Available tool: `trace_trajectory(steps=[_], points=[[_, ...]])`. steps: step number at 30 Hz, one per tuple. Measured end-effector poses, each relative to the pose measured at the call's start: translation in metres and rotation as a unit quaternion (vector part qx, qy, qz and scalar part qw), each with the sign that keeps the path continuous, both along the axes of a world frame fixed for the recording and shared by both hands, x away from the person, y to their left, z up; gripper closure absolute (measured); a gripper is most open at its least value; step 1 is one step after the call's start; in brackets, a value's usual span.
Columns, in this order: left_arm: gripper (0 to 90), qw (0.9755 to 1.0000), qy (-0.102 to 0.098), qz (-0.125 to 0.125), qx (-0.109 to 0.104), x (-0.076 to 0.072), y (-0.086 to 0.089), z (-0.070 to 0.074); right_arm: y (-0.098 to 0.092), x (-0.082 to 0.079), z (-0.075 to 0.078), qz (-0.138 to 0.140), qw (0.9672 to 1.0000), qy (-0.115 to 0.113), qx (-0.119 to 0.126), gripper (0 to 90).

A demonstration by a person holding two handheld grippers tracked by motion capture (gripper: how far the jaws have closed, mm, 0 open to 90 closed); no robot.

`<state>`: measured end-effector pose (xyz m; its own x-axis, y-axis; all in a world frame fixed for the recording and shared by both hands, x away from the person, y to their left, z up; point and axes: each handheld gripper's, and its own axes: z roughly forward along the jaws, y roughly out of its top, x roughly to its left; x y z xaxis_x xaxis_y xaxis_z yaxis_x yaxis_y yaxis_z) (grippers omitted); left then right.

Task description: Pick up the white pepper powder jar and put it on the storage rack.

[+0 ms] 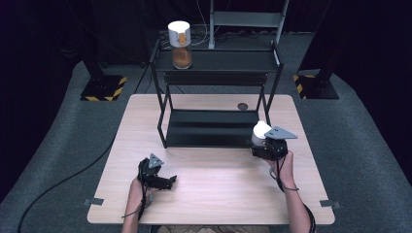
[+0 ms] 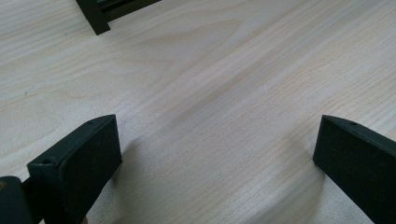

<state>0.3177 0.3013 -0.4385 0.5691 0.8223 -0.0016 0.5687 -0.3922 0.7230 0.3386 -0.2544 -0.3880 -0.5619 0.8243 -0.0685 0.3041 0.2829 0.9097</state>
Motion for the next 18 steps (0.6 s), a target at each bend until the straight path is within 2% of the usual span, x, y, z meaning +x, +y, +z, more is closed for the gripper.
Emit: trace_trajectory(steps=[18], points=[[0.3, 1.0, 0.0, 0.0, 0.0, 0.0, 0.0, 0.0, 0.004, 0.014, 0.027, 0.01, 0.9998, -0.016, -0.002, 30.1]])
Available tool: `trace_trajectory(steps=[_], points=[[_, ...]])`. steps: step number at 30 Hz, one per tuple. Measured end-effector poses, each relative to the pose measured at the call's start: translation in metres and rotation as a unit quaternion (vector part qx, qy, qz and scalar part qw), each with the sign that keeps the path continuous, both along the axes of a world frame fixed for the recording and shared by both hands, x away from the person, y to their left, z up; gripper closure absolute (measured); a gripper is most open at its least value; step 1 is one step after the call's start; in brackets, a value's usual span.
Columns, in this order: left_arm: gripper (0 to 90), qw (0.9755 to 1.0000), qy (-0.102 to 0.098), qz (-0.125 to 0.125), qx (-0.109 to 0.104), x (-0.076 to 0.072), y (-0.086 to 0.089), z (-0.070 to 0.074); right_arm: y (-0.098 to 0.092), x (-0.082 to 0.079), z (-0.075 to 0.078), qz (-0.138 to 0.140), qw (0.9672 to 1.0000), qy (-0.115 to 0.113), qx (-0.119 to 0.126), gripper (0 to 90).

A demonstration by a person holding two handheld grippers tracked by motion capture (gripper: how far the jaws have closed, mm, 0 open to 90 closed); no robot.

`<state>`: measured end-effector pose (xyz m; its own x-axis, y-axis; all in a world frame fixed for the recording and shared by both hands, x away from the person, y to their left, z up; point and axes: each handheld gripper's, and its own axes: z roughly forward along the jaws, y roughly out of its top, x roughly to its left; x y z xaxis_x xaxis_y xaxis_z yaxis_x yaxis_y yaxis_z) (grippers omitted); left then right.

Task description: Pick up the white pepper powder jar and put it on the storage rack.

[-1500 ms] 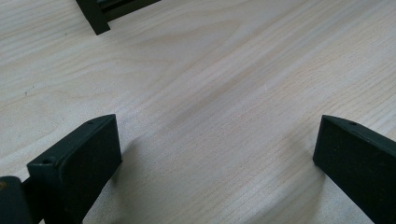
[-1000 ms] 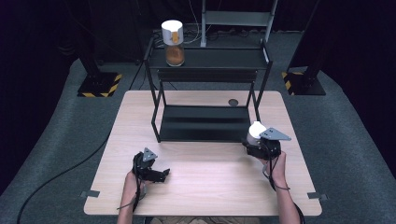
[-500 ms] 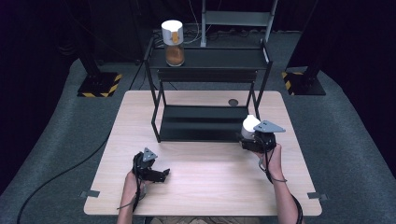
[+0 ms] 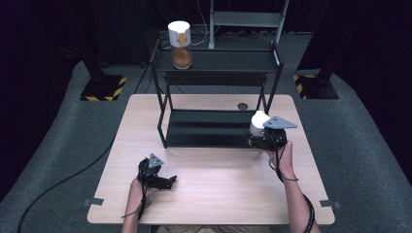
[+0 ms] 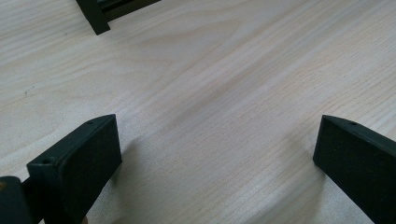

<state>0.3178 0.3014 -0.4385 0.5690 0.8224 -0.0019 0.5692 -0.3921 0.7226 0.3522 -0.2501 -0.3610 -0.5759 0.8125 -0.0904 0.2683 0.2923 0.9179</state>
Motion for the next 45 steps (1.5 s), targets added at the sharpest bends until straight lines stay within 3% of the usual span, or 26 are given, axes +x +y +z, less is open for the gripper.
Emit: trace_trajectory(steps=[45], points=[[0.3, 1.0, 0.0, 0.003, 0.0, 0.0, 0.0, 0.0, 0.004, 0.013, 0.068, 0.015, 0.999, -0.042, -0.01, 30.1]])
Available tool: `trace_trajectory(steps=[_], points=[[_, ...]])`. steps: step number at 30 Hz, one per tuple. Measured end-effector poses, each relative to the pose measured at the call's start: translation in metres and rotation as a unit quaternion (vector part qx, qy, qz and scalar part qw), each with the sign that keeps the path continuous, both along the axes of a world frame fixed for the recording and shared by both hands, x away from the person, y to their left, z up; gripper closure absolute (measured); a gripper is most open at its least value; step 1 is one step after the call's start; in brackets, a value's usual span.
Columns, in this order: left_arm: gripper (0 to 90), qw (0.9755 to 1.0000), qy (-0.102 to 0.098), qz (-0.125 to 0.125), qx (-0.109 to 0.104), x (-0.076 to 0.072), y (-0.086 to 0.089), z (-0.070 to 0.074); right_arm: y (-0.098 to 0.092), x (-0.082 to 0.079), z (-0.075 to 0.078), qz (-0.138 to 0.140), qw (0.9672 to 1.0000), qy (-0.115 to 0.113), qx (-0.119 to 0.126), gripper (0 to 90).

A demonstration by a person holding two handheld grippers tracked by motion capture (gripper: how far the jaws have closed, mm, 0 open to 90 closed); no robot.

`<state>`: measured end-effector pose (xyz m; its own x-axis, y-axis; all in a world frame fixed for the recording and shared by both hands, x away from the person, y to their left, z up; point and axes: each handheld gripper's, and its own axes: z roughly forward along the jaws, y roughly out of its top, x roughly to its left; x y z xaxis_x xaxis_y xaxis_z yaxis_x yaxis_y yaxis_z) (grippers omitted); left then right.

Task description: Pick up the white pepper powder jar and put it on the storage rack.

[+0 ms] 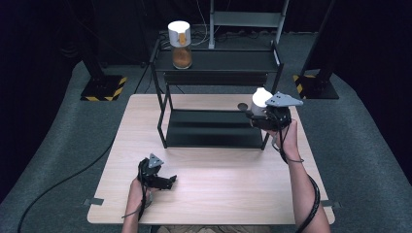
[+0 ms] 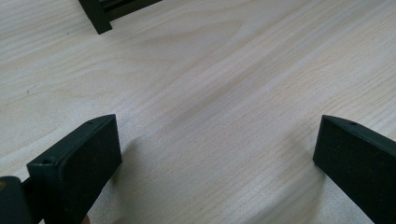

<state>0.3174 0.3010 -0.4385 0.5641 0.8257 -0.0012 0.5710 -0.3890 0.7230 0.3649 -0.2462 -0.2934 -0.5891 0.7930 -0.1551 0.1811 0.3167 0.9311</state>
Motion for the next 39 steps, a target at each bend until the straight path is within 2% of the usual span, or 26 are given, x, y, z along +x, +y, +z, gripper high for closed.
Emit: trace_trajectory(steps=[23, 39], points=[[0.3, 1.0, 0.0, 0.0, 0.0, 0.0, 0.0, 0.0, 0.0, 0.012, 0.03, 0.007, 1.0, -0.005, 0.0, 30.1], [0.3, 1.0, 0.0, 0.001, -0.001, 0.0, 0.0, 0.0, -0.005, 0.018, 0.054, 0.006, 0.9999, -0.012, 0.009, 30.1]])
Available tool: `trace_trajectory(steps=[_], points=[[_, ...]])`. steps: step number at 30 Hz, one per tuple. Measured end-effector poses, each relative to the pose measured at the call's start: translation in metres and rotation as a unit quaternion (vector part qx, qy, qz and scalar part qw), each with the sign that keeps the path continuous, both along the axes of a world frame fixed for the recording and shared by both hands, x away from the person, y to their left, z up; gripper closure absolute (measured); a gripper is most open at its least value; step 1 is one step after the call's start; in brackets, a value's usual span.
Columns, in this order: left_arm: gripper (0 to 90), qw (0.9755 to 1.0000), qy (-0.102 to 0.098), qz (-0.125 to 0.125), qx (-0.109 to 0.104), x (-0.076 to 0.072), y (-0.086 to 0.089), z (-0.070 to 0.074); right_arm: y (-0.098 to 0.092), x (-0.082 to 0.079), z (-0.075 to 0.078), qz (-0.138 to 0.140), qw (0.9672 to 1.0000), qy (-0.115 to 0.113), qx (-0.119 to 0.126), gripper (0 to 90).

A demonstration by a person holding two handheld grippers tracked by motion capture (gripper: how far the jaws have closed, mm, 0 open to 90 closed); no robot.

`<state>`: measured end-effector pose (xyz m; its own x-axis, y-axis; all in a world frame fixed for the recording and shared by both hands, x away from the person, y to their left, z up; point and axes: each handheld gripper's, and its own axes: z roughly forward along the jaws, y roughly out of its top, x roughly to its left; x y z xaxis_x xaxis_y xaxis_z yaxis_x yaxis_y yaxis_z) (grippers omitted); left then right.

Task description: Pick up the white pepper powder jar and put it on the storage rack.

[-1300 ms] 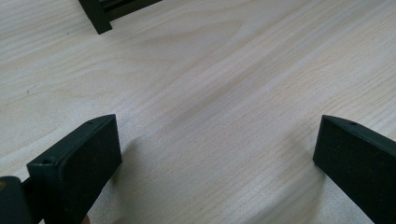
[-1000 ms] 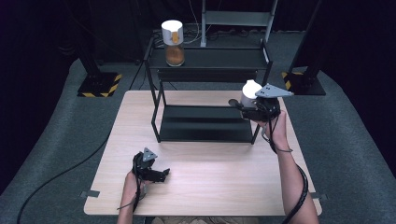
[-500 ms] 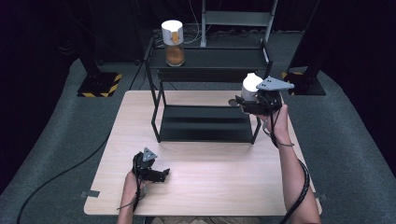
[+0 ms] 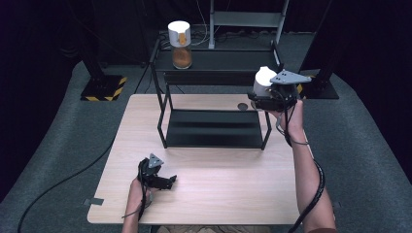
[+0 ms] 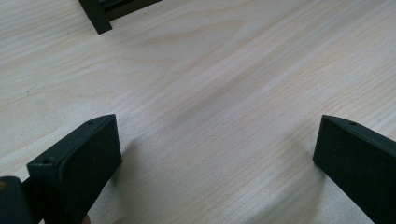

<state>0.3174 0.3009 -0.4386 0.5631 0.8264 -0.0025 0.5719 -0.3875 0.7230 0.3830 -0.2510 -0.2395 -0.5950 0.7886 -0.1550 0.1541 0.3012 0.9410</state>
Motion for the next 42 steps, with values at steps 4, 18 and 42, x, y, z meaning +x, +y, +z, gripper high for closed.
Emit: trace_trajectory(steps=[4, 18, 42], points=[[0.3, 1.0, 0.0, -0.001, 0.001, 0.0, 0.0, 0.0, 0.0, 0.001, 0.006, -0.002, 1.0, -0.002, 0.0, 30.1], [0.3, 1.0, 0.0, -0.001, 0.001, 0.0, 0.0, 0.0, -0.001, 0.006, 0.023, -0.001, 1.0, -0.006, 0.001, 30.1], [0.3, 1.0, 0.0, 0.0, 0.0, 0.0, 0.0, 0.0, -0.001, 0.01, 0.046, -0.003, 0.9999, -0.013, 0.008, 30.1]])
